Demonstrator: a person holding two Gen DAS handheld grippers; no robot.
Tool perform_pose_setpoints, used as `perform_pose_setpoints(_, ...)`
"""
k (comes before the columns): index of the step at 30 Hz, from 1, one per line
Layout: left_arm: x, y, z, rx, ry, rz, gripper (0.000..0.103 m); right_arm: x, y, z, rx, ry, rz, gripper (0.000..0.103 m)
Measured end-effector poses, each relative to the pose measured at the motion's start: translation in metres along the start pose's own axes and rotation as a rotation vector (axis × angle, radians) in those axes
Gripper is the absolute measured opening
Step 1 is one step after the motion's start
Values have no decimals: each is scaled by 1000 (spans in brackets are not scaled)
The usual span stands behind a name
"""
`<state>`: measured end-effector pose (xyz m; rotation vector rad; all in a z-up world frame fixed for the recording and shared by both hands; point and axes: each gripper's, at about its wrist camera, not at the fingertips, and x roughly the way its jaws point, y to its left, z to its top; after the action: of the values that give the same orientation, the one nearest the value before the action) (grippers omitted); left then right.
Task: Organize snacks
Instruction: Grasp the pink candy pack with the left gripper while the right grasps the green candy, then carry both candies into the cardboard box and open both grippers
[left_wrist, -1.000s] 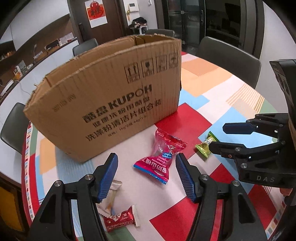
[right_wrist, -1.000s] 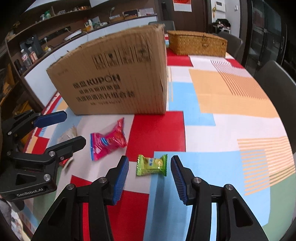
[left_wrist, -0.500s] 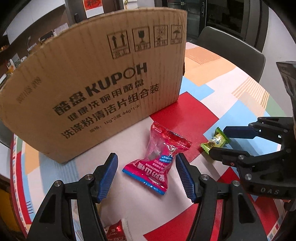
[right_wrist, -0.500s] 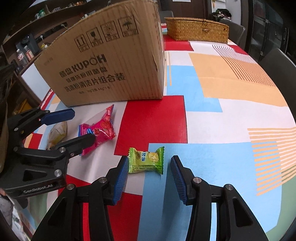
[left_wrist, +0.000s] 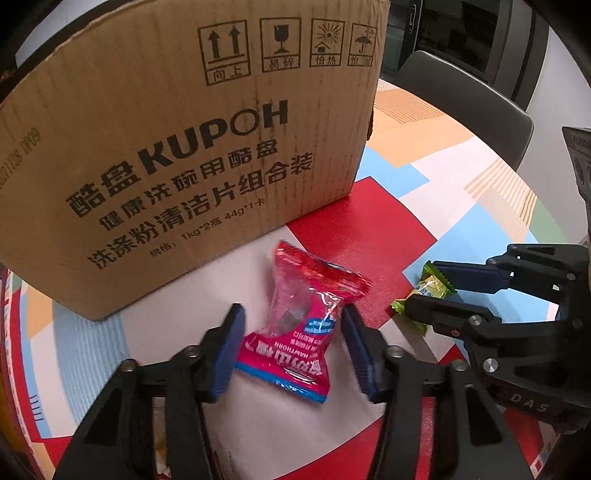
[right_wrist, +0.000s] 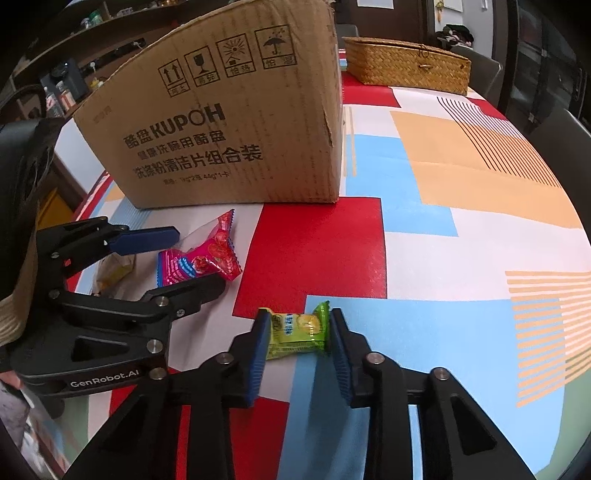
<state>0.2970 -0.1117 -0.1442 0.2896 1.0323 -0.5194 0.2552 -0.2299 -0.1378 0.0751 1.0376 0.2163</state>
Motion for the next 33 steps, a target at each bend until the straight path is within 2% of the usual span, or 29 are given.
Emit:
perform_pose_setpoints(1, 1, 0, 0, -6, 2, -3, 39, 0, 1, 0, 2, -1, 1, 30)
perform_pose_setpoints(2, 1, -1, -1, -12, 7, -11, 37, -1, 0, 0, 5, -3, 4, 29)
perform_pose_setpoints(3, 1, -1, -2, -15, 6, -13, 37, -1, 0, 0, 9, -4, 7, 25)
perform_pose_setpoints(20, -33, -4, -18, -87, -49, -5, 34, -21, 10, -9, -8, -67, 17, 13)
perform_pose_setpoints(33, -78, -4, -27, -133, -119, 9, 34, -52, 20, -14, -14, -131, 26, 12)
